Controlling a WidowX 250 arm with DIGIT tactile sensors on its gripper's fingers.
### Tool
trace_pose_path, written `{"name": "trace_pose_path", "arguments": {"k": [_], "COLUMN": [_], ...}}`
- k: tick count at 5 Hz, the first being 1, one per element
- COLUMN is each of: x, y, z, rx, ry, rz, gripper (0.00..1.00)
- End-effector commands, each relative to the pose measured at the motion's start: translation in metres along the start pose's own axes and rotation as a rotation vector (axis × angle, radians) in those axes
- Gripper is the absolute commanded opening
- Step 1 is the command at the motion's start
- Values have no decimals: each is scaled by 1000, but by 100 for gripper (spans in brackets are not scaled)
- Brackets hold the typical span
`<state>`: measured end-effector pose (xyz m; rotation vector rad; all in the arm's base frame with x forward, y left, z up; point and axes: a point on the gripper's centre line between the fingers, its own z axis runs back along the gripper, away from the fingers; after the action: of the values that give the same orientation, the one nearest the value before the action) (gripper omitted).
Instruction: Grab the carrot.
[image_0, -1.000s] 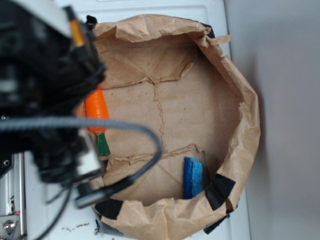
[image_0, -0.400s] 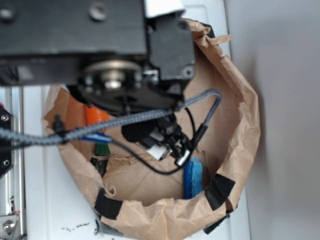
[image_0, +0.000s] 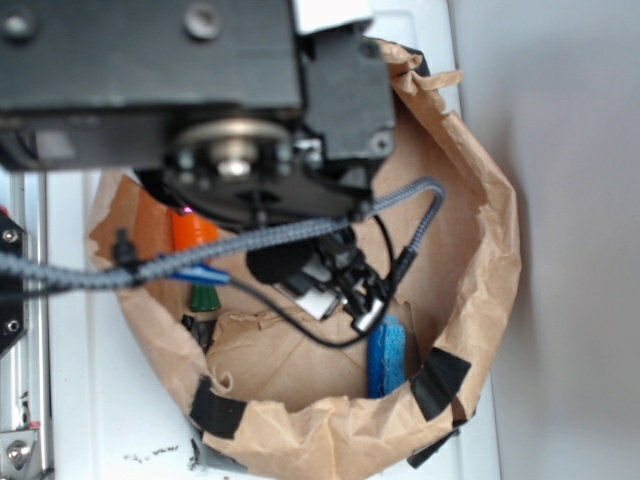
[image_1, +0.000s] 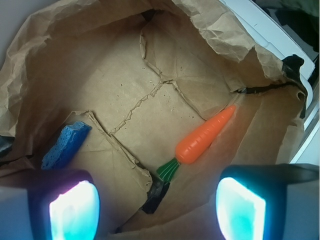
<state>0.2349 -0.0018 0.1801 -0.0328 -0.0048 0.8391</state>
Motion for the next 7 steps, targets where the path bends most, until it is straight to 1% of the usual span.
{"name": "trace_pose_path", "arguments": {"k": [1,2,3,4,5,6,7], "x": [6,3,0,-4,-7,-12,-15], "y": [-6,-6,-2,5,9,10,8], "z": [-11,-28,-39,-55,-72,-77,-70], "rx": [-31,-23,-21,-18,1,6,7], "ry": [-111,-166,-173,-194,-212,-215,-182], "rz": [10,61,82,105,81,76,83], "gripper": [100,100,100,100,100,100,100]}}
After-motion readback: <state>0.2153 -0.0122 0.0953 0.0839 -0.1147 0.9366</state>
